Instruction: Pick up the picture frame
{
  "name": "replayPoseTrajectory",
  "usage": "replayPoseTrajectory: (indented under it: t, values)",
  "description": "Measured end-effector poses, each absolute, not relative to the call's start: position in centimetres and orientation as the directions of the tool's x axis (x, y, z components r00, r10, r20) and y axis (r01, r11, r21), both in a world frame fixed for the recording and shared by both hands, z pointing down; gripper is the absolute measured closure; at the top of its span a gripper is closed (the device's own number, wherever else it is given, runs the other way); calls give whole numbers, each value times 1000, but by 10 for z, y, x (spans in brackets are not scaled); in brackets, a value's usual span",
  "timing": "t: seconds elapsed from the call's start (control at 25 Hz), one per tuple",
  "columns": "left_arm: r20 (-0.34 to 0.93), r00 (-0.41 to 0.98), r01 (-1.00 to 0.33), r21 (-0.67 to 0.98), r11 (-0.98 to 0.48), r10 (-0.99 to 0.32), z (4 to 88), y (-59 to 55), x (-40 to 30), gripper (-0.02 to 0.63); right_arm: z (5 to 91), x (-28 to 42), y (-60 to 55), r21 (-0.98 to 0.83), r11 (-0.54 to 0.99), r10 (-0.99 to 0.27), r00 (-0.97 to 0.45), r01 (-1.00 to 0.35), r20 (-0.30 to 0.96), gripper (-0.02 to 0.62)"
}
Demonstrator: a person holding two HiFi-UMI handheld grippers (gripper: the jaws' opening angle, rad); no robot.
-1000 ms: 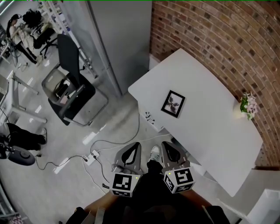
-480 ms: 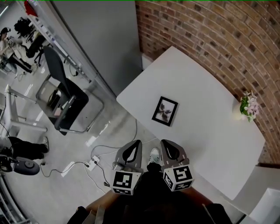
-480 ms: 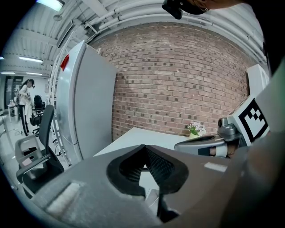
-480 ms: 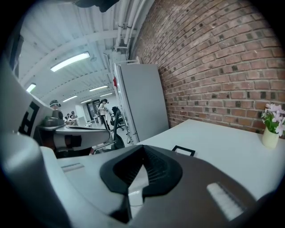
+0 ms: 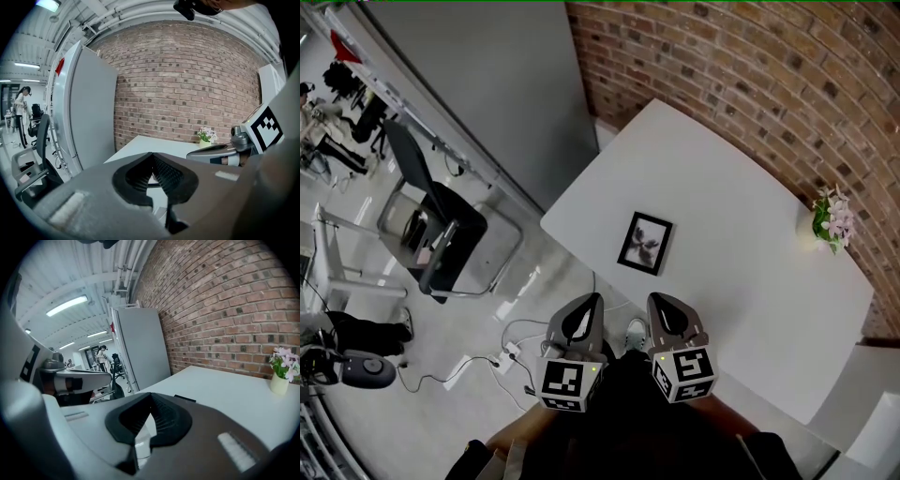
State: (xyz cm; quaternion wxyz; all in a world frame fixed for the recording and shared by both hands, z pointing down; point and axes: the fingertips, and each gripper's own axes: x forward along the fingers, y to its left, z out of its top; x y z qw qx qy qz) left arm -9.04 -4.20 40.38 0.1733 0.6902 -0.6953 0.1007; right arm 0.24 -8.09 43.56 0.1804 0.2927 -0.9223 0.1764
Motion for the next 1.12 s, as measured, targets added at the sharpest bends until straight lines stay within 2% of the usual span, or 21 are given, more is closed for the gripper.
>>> replayPoseTrajectory:
  t: [0.28, 0.8, 0.88, 1.0, 1.04, 1.08, 1.12]
  values:
    - [422, 99, -990, 134, -46, -901, 420, -70, -97, 606, 452, 0, -100, -213, 698, -538, -697, -683, 473, 594]
    - [541, 274, -960, 204, -192, -795, 494, -126, -116, 604, 495, -5, -143, -171, 496, -641, -491, -852, 590, 594]
    - [583, 298, -953, 223, -204, -756, 513, -131, -117, 563, 504, -7, -148, -169, 477, -638, -472, -863, 609, 594]
    - [612, 320, -946, 241, -215, -723, 531, -141, -117, 563, 518, -7, -155, -166, 456, -632, -449, -875, 631, 592]
    - [616, 328, -944, 247, -219, -717, 535, -144, -116, 561, 523, -7, -157, -167, 450, -628, -444, -877, 639, 589]
    - [620, 335, -941, 252, -224, -709, 539, -147, -115, 559, 529, -6, -158, -172, 443, -621, -439, -880, 649, 550]
    - [626, 342, -939, 258, -228, -701, 543, -150, -113, 552, 536, -5, -159, -178, 434, -613, -434, -883, 660, 541]
